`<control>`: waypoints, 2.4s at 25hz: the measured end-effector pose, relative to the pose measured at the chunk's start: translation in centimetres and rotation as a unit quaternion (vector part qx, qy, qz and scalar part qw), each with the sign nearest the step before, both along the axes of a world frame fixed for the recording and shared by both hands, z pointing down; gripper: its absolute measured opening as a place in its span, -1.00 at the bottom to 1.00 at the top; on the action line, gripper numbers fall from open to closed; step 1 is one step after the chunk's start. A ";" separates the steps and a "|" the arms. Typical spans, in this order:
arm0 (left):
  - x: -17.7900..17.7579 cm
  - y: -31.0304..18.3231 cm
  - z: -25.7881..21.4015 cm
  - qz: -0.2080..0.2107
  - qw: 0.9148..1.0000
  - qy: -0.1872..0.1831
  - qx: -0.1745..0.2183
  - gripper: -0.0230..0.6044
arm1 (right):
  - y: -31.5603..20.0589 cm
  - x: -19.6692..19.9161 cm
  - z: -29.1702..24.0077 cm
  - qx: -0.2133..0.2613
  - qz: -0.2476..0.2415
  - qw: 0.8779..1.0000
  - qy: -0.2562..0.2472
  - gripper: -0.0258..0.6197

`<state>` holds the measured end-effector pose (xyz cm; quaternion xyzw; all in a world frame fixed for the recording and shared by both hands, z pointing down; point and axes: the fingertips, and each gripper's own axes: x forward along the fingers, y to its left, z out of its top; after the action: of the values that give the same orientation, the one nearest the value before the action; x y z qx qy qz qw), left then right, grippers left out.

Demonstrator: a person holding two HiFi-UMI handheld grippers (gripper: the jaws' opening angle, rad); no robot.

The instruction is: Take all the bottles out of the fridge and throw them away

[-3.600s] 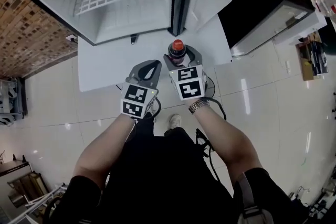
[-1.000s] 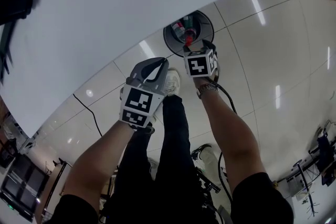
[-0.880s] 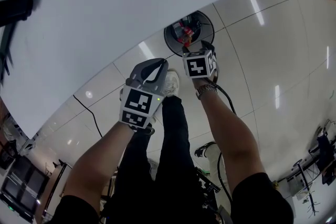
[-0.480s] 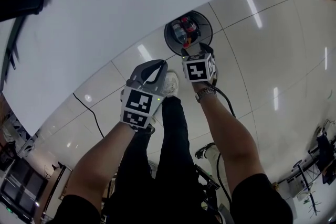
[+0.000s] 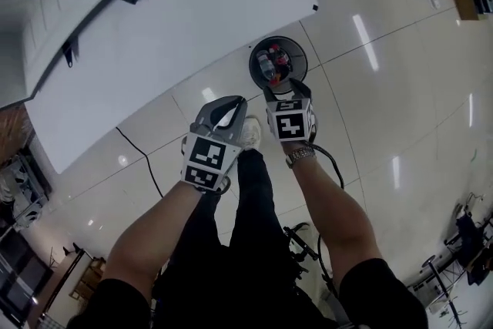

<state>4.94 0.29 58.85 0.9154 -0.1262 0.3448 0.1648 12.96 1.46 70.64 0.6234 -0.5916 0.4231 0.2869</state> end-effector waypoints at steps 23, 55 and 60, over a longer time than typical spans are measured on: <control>-21.1 -2.5 -25.8 -0.148 0.973 0.111 0.138 -0.89 | -6.0 -21.7 -36.4 0.250 -0.154 0.954 0.051 -0.28; -34.3 -7.3 -43.5 -0.212 0.914 0.214 0.273 -0.89 | -8.8 -35.8 -55.4 0.412 -0.216 0.882 0.075 -0.91; -33.8 -7.3 -43.7 -0.207 0.914 0.215 0.275 -0.89 | -8.9 -35.9 -55.8 0.417 -0.220 0.879 0.077 -0.91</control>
<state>-28.87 -7.05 15.14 0.9298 -0.3648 0.0497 -0.0029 -22.96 -7.41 14.86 0.5697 -0.8112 0.0138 0.1309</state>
